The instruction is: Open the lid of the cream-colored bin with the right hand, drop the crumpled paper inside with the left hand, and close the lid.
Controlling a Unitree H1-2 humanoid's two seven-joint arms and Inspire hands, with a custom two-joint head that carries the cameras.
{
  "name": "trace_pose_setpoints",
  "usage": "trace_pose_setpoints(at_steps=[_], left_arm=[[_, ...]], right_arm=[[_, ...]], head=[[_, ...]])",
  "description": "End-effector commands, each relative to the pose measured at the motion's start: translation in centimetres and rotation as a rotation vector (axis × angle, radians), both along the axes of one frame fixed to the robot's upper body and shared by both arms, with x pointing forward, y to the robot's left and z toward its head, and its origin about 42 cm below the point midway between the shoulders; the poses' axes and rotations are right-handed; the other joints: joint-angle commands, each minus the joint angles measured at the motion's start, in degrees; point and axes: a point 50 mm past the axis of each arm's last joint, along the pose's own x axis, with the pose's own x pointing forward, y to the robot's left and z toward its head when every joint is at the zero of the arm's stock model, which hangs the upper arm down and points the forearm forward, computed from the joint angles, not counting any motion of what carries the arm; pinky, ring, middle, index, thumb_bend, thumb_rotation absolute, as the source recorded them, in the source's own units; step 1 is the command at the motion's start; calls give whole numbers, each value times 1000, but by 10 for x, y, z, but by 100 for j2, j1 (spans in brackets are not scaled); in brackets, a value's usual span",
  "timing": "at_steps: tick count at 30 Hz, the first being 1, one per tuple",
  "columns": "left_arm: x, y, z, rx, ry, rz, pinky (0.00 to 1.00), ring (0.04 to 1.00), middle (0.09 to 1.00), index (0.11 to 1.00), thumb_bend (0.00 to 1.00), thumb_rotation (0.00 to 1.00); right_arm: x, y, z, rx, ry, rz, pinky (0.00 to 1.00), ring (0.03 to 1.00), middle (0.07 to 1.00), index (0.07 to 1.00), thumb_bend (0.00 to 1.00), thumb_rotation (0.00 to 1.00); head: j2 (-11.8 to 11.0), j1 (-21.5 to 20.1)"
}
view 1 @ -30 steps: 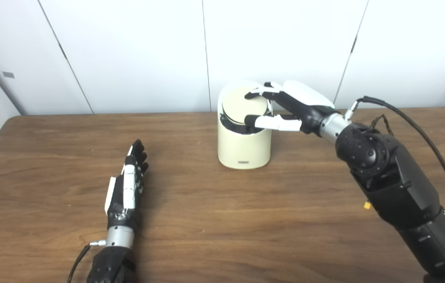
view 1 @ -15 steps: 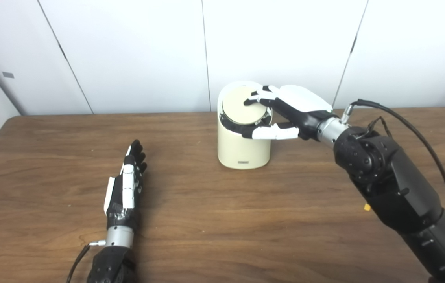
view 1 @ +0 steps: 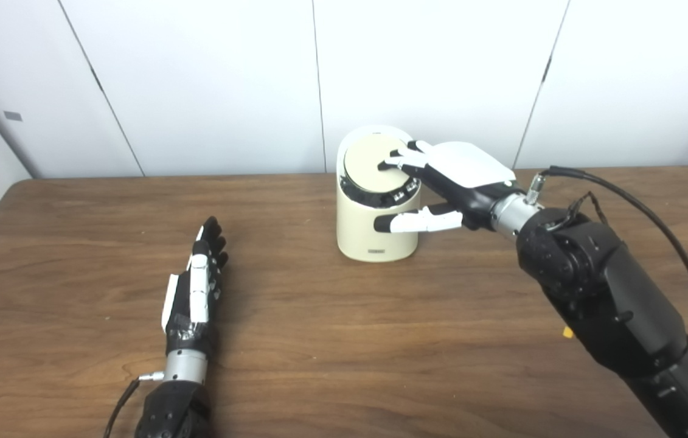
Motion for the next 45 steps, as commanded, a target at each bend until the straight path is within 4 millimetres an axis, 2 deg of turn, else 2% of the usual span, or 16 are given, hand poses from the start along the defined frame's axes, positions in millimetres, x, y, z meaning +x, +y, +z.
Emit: trace_pose_setpoints(at_steps=[1, 20, 31, 38, 45], left_arm=[[-5, -3, -6, -19, 13, -7, 1000, 1000, 1000, 1000, 503, 1000], [-6, -2, -6, -28, 18, -10, 1000, 1000, 1000, 1000, 457, 1000], [-6, -2, -5, -30, 23, -3, 1000, 1000, 1000, 1000, 480, 1000], [-6, -2, -3, -22, 13, -3, 1000, 1000, 1000, 1000, 476, 1000], [-7, -2, -2, -17, 15, 6, 1000, 1000, 1000, 1000, 480, 1000]], right_arm=[[-3, -5, -3, -33, 27, 11, 966, 1000, 934, 872, 707, 1000], [-12, -1, -19, -58, 14, 19, 955, 1000, 958, 872, 708, 1000], [-3, 2, -32, -136, 102, -26, 1000, 1000, 997, 903, 714, 1000], [1, 2, -36, -225, 164, -67, 1000, 1000, 986, 909, 720, 1000], [1, 1, -37, -239, 181, -77, 1000, 1000, 975, 914, 749, 1000]], head=[[5, 3], [51, 57], [57, 85], [71, 105], [92, 112]])
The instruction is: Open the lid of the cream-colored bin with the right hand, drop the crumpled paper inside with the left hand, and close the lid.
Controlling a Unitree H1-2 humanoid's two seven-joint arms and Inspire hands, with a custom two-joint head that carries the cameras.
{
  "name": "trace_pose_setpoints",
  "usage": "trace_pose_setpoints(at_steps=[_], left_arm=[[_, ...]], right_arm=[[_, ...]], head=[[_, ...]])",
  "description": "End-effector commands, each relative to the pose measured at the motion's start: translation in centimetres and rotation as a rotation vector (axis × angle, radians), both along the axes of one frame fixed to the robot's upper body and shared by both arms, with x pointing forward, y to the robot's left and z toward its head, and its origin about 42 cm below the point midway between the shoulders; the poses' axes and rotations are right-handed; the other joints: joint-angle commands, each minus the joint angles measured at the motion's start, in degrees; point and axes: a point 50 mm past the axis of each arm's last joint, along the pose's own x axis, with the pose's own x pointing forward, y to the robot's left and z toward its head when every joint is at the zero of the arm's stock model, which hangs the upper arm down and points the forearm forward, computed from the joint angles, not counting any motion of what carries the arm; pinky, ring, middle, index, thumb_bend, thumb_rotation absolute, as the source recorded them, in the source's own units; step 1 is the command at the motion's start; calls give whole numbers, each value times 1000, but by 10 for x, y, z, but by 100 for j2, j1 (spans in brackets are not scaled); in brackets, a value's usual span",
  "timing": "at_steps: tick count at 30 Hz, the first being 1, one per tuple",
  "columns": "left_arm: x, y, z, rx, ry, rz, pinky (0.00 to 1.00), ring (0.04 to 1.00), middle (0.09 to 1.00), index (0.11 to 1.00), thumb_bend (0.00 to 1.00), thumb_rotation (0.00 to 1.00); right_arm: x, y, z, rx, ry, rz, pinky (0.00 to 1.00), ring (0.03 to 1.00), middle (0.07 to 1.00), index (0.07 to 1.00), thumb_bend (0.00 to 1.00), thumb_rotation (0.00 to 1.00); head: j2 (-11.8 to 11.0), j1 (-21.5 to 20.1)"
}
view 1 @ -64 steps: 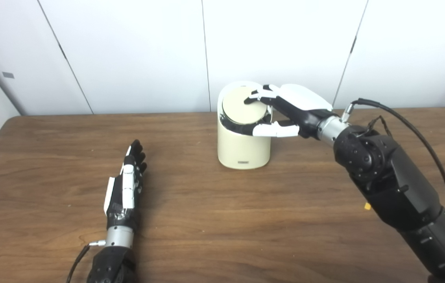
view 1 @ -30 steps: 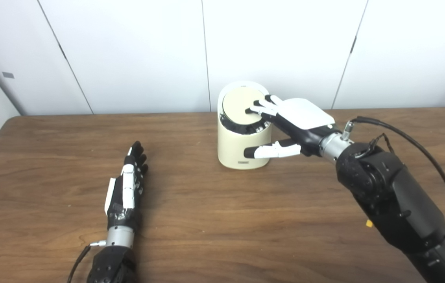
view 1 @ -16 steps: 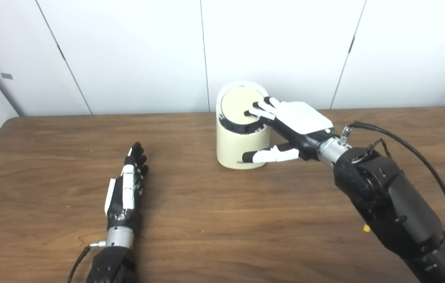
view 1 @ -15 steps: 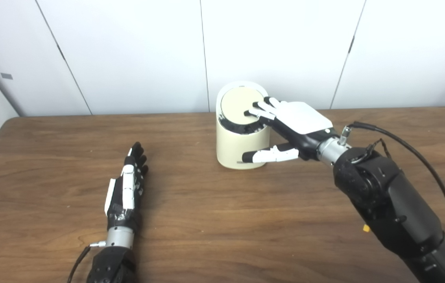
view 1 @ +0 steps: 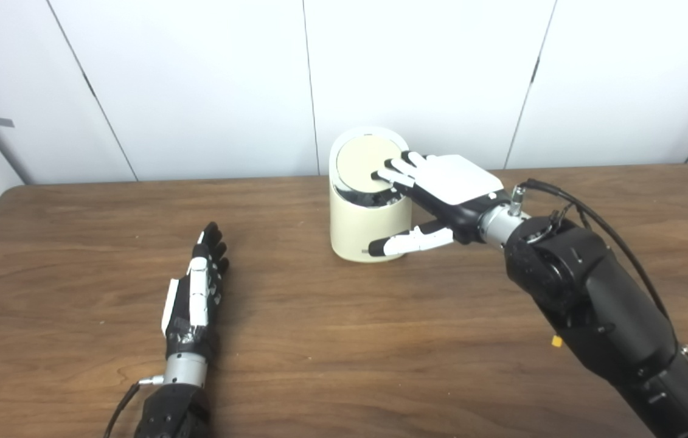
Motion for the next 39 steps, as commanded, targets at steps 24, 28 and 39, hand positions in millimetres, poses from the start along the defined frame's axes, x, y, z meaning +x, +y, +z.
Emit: trace_pose_setpoints(at_steps=[24, 28, 39], left_arm=[[-4, -4, -2, -9, -10, -13, 1000, 1000, 1000, 1000, 457, 1000], [-3, -4, -3, -7, -9, -14, 1000, 1000, 1000, 1000, 453, 1000], [-3, 0, -1, -5, -8, -10, 1000, 1000, 1000, 1000, 469, 1000]], right_arm=[[1, -11, 18, 234, -105, -34, 1000, 1000, 1000, 1000, 664, 1000], [2, -14, 26, 329, -135, -53, 1000, 1000, 1000, 1000, 646, 1000], [0, -46, 21, 492, -215, -100, 972, 1000, 1000, 1000, 566, 1000]], head=[[-8, 28], [-21, 46], [-22, 38]])
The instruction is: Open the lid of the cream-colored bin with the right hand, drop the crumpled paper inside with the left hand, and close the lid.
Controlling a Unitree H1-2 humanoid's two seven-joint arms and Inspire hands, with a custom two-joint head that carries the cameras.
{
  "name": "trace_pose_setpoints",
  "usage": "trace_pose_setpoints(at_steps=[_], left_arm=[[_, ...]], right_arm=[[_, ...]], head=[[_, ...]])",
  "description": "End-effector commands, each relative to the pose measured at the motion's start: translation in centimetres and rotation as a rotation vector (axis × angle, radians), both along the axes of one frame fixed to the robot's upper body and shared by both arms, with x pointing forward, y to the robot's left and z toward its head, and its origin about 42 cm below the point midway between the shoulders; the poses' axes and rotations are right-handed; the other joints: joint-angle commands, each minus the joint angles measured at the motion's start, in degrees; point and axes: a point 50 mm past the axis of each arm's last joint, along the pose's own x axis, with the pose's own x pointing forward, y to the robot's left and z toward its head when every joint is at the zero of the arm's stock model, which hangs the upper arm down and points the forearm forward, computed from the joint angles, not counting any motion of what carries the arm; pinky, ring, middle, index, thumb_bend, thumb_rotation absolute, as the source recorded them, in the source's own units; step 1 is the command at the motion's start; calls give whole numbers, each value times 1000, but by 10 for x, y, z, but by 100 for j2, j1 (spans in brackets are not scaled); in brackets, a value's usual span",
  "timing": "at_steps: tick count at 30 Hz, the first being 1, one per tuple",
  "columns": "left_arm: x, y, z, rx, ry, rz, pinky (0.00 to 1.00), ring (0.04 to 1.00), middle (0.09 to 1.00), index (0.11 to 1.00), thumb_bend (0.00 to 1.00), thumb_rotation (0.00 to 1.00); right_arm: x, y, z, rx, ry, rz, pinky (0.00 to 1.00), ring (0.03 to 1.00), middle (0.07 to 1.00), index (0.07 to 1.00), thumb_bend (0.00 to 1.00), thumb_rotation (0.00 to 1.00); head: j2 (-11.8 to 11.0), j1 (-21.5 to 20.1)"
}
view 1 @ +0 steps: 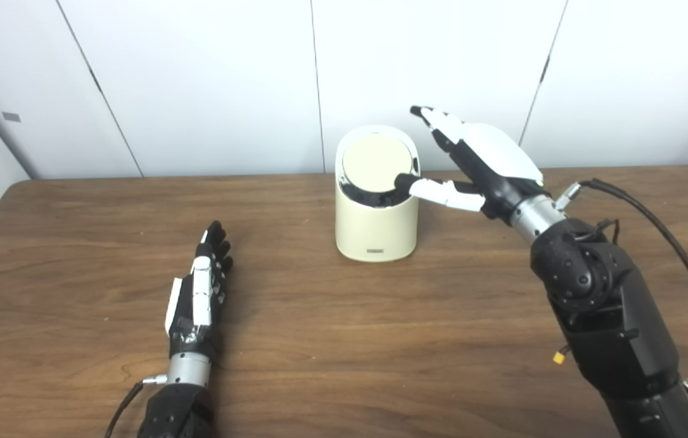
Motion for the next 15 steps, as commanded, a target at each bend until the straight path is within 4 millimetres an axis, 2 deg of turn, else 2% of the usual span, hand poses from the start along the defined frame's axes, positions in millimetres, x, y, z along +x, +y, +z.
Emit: trace_pose_setpoints(at_steps=[1, 4, 7, 15], left_arm=[[-3, 2, -3, 1, 1, 0, 999, 1000, 1000, 1000, 474, 1000], [-3, 3, -3, 0, -1, -3, 999, 1000, 1000, 1000, 474, 999], [-3, 4, -3, 0, -1, -4, 1000, 1000, 1000, 1000, 452, 1000], [-4, 9, -2, 18, 2, 1, 1000, 999, 1000, 1000, 459, 990]], right_arm=[[1, -11, 17, -7, -100, -12, 960, 1000, 1000, 1000, 561, 1000], [-2, -20, 10, -5, -93, -36, 925, 1000, 1000, 1000, 542, 1000], [-7, -31, 0, 36, -63, -73, 931, 1000, 1000, 1000, 546, 1000], [-15, -63, -37, 144, 49, -145, 889, 1000, 1000, 1000, 544, 1000]], head=[[6, -11], [12, -13], [28, -20], [92, -57]])
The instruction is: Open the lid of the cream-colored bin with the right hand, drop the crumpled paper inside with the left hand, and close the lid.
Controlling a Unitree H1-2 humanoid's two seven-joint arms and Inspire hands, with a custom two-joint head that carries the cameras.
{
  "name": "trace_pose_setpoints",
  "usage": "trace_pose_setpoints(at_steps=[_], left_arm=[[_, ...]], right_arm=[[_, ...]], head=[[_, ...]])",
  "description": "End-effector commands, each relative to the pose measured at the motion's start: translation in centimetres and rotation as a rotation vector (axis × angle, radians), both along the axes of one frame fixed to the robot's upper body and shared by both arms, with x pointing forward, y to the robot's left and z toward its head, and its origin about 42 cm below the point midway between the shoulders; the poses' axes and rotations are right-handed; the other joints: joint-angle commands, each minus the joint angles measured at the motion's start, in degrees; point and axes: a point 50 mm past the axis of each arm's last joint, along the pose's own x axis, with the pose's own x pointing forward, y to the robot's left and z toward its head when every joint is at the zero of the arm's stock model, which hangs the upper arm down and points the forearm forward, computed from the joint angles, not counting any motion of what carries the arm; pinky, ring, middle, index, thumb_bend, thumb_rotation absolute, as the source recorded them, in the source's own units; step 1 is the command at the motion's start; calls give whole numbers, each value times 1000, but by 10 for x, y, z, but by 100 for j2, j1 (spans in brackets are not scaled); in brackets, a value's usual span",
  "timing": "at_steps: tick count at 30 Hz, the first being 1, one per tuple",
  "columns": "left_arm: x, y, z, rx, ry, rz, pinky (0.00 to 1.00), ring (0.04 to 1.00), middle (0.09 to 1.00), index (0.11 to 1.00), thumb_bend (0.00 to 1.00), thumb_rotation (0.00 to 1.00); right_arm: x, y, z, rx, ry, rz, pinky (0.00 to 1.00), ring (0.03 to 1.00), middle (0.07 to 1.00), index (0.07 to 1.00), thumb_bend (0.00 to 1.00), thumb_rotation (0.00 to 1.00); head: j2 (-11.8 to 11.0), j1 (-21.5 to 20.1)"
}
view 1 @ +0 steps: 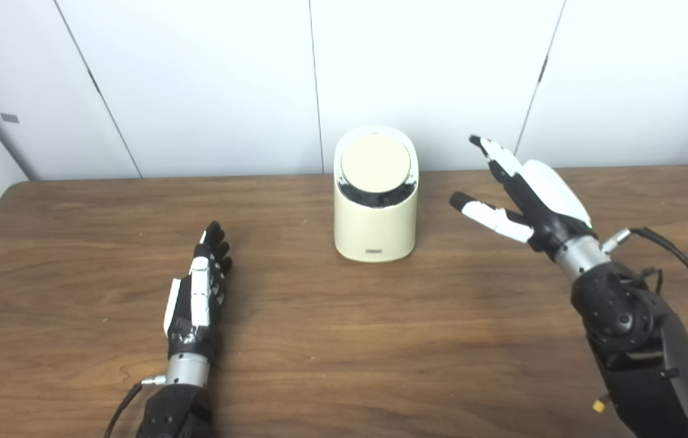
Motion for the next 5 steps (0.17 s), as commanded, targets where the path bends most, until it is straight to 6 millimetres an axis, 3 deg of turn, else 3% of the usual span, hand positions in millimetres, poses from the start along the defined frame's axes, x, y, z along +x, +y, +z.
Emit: trace_pose_setpoints(at_steps=[1, 5], left_arm=[[-4, 8, -1, 23, 0, 0, 1000, 999, 1000, 1000, 462, 986], [-5, 12, 0, 37, -4, -8, 1000, 994, 1000, 1000, 468, 978]], right_arm=[[3, -7, 14, 38, -49, -23, 898, 1000, 1000, 1000, 547, 1000], [-6, -21, -3, 154, 26, -61, 933, 995, 1000, 1000, 559, 1000]], head=[[26, -15], [61, -36]])
